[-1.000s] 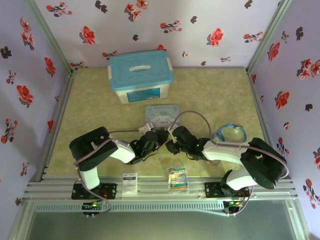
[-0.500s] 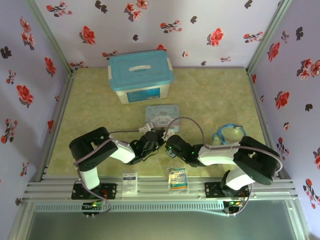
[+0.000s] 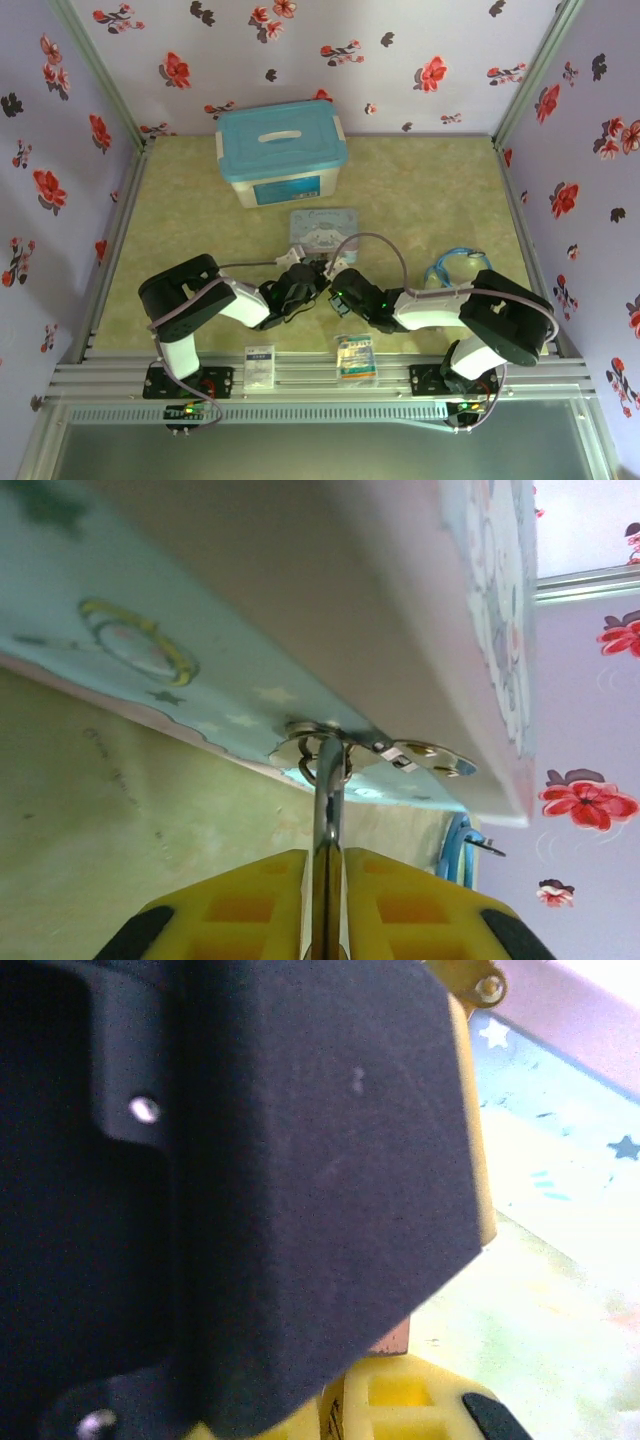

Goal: Unlock a padlock with a key

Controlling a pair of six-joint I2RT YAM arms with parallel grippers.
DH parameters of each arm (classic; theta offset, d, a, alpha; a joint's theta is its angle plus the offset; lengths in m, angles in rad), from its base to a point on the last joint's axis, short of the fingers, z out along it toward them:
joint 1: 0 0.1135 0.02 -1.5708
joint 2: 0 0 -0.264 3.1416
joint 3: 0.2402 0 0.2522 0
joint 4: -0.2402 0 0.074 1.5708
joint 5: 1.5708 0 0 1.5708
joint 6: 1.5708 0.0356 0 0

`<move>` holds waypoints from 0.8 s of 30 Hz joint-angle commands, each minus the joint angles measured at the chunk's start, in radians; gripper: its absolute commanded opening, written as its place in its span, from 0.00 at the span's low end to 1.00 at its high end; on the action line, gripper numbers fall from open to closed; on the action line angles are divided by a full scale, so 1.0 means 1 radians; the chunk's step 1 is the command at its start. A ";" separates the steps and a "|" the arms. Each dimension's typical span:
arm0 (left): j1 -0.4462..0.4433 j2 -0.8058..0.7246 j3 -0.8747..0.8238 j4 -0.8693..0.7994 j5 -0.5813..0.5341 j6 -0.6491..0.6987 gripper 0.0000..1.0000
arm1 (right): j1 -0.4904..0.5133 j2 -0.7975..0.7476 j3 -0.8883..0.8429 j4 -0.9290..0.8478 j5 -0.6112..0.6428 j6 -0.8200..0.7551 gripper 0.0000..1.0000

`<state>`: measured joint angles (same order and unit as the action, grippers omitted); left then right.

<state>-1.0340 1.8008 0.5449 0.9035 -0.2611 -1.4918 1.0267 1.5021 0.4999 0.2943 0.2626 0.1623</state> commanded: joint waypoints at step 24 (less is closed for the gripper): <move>-0.016 -0.058 0.024 -0.176 0.050 0.094 0.23 | -0.148 0.073 -0.102 0.261 -0.433 0.333 0.00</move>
<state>-1.0405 1.7763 0.5491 0.7876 -0.2165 -1.4326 0.8879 1.5478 0.3920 0.5396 -0.1642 0.4576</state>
